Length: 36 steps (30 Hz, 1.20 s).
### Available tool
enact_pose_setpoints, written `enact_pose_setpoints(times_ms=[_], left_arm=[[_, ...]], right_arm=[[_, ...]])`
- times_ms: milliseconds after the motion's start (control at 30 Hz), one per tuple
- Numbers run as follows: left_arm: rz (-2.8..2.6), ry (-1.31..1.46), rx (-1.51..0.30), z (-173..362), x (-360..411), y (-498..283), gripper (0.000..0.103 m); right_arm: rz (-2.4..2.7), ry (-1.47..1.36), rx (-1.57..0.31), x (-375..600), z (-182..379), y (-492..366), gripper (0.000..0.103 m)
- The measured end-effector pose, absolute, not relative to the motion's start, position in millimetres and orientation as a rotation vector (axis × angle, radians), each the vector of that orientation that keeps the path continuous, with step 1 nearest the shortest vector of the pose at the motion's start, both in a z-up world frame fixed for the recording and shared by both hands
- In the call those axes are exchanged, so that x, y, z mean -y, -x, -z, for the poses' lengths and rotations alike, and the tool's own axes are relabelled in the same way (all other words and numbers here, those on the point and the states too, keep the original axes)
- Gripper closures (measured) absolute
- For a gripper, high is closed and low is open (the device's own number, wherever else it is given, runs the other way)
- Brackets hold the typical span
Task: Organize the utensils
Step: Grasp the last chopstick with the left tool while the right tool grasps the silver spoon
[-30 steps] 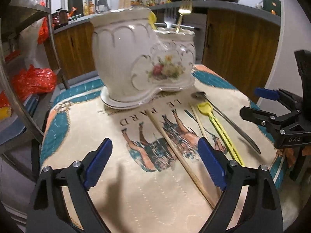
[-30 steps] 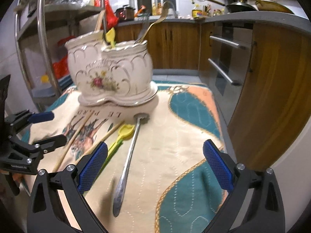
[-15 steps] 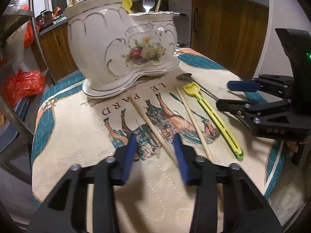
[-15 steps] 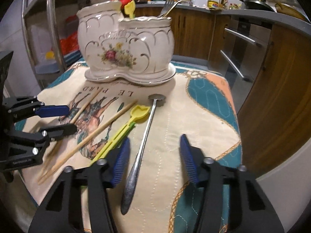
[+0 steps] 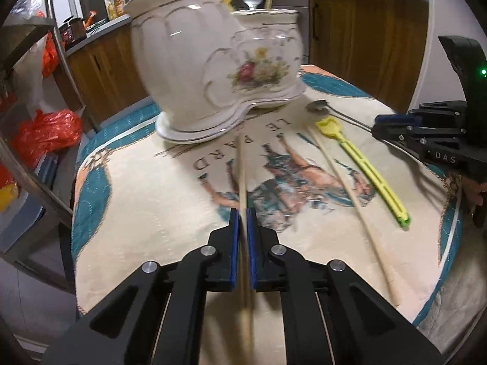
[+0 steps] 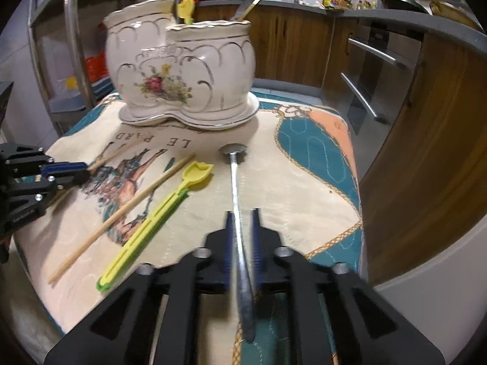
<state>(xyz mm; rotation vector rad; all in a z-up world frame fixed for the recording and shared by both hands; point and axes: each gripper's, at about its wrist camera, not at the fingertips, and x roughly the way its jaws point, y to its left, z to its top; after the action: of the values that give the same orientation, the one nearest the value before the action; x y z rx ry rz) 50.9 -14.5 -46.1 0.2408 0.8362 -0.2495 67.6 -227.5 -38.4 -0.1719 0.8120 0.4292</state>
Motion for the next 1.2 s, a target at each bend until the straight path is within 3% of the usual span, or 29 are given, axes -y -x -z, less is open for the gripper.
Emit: enact_pose_setpoints(times_ms=[67,267,400,500,633,867,1000,1200], left_arm=[[0.245,-0.238,-0.837,45.3,10.6,-53.9,0.097],[0.254,-0.26,-0.849,45.9,17.4,-64.8,0.096],[0.239,-0.242,-0.855,45.3,16.4,-75.4,0.081],[0.236,-0.202,-0.865,45.7,12.7,-82.8,0.079],[0.234,-0.193,-0.868,45.9,14.2,-86.3,0.079],[0.253,-0.19,-0.871,45.8,14.6,-85.7,0.084],[0.259,-0.225,-0.871,45.9,19.0,-86.6,0.097],[0.252,-0.266,-0.86,45.3,27.9,-82.0,0.098]], right_arm=[[-0.433,0.188,-0.81,222.8,37.8,-71.5,0.076],[-0.45,0.22,-0.83,207.3,38.3,-91.3,0.076],[-0.495,0.173,-0.877,207.3,38.6,-106.0,0.076],[-0.524,0.14,-0.895,210.5,38.7,-111.5,0.076],[-0.536,0.153,-0.891,208.0,37.4,-111.8,0.083],[-0.56,0.136,-0.886,208.1,38.2,-107.6,0.098],[-0.552,0.138,-0.876,207.6,37.8,-103.6,0.099],[-0.545,0.143,-0.857,207.6,38.0,-97.0,0.099]])
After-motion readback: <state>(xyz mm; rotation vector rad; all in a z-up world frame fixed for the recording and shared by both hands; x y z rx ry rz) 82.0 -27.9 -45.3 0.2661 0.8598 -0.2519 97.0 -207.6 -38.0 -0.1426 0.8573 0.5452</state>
